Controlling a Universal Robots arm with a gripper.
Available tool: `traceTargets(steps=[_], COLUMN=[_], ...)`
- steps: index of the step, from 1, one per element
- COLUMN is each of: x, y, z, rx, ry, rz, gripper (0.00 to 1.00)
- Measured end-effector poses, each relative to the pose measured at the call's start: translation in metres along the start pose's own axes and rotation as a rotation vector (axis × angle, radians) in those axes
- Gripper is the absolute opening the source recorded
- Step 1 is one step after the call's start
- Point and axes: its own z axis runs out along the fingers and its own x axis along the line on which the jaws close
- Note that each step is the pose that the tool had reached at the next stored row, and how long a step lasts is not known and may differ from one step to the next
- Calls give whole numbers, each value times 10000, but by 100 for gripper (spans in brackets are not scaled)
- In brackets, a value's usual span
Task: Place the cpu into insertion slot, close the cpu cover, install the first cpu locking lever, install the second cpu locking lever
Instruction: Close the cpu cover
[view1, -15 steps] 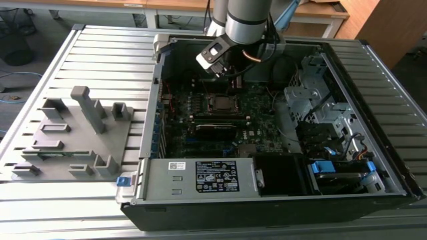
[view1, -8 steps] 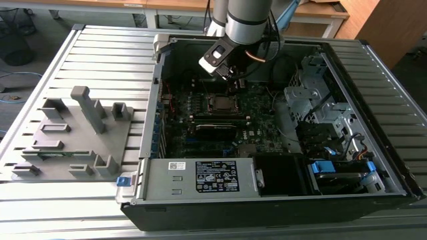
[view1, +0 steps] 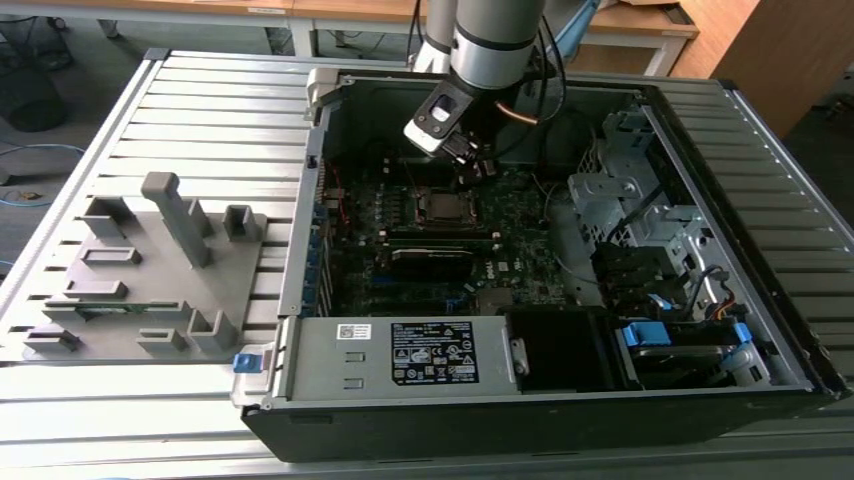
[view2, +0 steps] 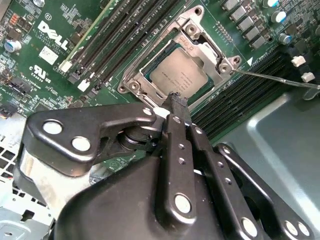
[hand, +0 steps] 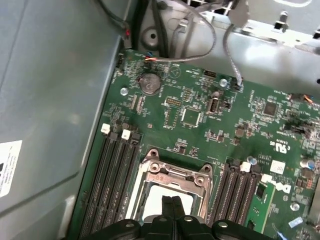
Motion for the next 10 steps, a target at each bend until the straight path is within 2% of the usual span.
traceTargets(steps=[5,10], x=[0,0], y=[0,0], z=[1,2], rx=[0,36], ry=[1,7], rz=[-10,-793], gripper=[11,11])
